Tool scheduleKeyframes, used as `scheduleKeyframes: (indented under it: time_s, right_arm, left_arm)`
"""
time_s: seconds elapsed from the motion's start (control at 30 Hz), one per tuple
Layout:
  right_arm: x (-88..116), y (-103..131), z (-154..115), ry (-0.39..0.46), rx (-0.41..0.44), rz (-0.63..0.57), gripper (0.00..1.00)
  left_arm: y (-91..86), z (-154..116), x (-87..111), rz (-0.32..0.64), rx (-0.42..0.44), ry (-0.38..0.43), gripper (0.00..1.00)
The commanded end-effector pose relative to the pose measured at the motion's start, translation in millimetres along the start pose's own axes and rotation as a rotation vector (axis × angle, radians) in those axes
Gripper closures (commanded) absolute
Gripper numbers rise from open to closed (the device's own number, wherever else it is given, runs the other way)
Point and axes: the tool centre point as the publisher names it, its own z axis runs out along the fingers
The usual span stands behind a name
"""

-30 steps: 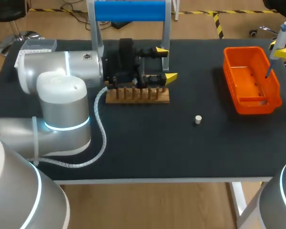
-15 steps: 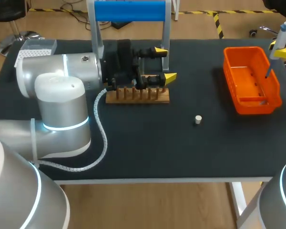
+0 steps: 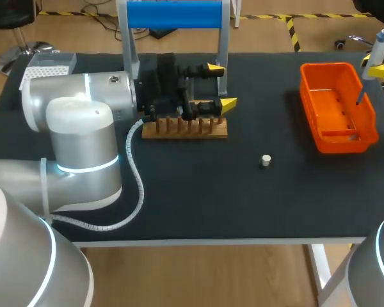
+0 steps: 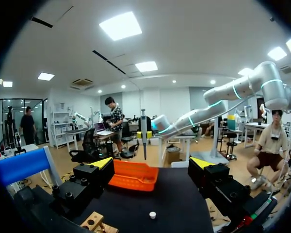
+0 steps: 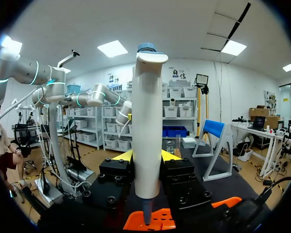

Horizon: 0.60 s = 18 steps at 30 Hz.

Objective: Invert the test tube, pick up the pipette, mount the tip to pipette, aspirate from beaker and dispense into the tube, eject the tip, return the pipette, and cap with the stopper.

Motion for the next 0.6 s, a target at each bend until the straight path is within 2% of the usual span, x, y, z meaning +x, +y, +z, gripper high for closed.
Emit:
scheduleKeyframes:
  time_s: [0.03, 0.37, 0.6]
  right_arm:
    - [11, 4, 11, 0.005, 0.018, -0.011, 1.0]
    - [55, 23, 80, -0.017, 0.009, -0.048, 1.0]
    - [69, 18, 153, 0.004, 0.062, -0.057, 1.0]
  left_arm:
    - [0.4, 1, 0.9, 0.0, 0.002, -0.004, 0.0]
    - [0.4, 1, 0.9, 0.0, 0.002, -0.004, 0.0]
    - [0.4, 1, 0.9, 0.0, 0.002, -0.004, 0.0]
